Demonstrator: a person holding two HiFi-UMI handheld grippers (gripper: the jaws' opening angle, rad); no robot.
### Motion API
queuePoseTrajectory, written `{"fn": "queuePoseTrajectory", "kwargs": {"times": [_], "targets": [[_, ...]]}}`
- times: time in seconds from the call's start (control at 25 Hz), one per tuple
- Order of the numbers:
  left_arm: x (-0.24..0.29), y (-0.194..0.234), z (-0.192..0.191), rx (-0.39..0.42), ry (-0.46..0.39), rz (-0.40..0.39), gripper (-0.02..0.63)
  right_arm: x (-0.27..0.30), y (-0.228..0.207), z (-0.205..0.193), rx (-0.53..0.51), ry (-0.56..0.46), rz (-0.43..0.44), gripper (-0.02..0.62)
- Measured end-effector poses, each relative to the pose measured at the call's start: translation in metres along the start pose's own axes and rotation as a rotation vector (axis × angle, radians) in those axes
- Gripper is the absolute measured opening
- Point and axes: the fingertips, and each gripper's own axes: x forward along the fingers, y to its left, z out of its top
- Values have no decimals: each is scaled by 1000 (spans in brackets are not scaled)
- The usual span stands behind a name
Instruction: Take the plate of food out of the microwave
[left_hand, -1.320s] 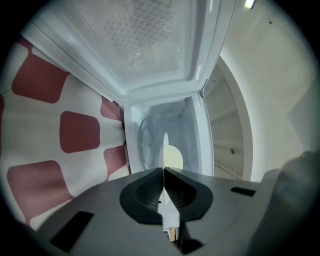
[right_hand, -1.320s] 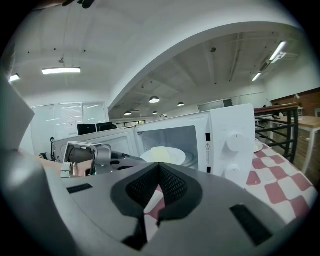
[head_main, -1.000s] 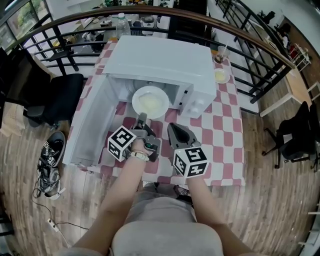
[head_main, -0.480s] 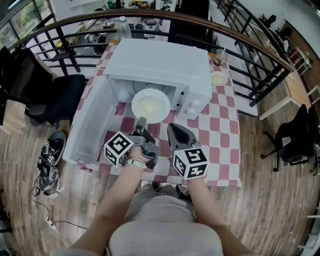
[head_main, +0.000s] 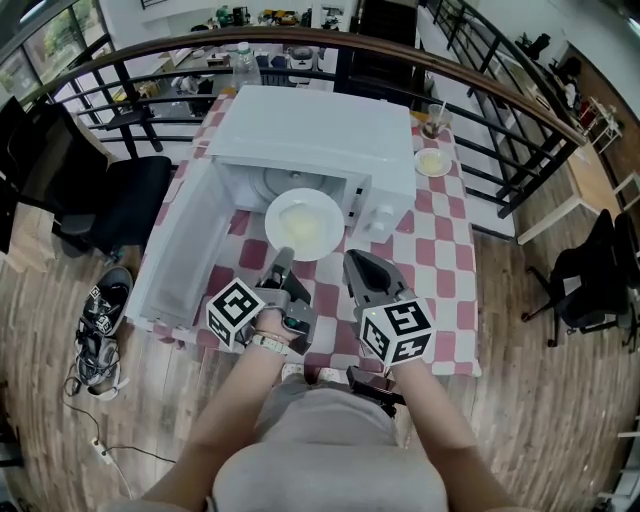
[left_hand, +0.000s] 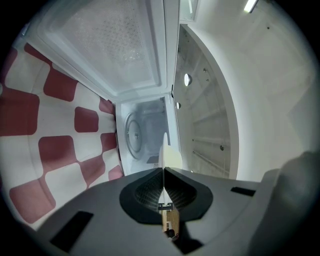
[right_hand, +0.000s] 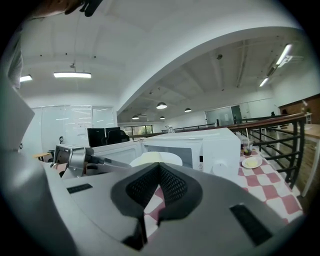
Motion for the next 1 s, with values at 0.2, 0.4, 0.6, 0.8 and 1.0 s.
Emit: {"fn": "queuePoseTrajectory", "kwargs": {"times": [0.2, 0.4, 0.6, 0.8, 1.0], "targets": [[-6, -8, -8, 9, 23, -17, 11, -24, 15, -7, -138, 45, 64, 26], [-9, -14, -20, 14, 30, -36, 11, -35, 22, -6, -154, -16, 0, 26], [-9, -18, -30, 24, 26, -58, 11, -33, 14, 7, -90, -104, -102, 26], [-8, -20, -37, 19, 14, -69, 11, -35, 0, 14, -28, -137, -180, 26], [-7, -20, -39, 15, 0, -80, 11, -39, -3, 6, -63, -124, -216, 26]]}}
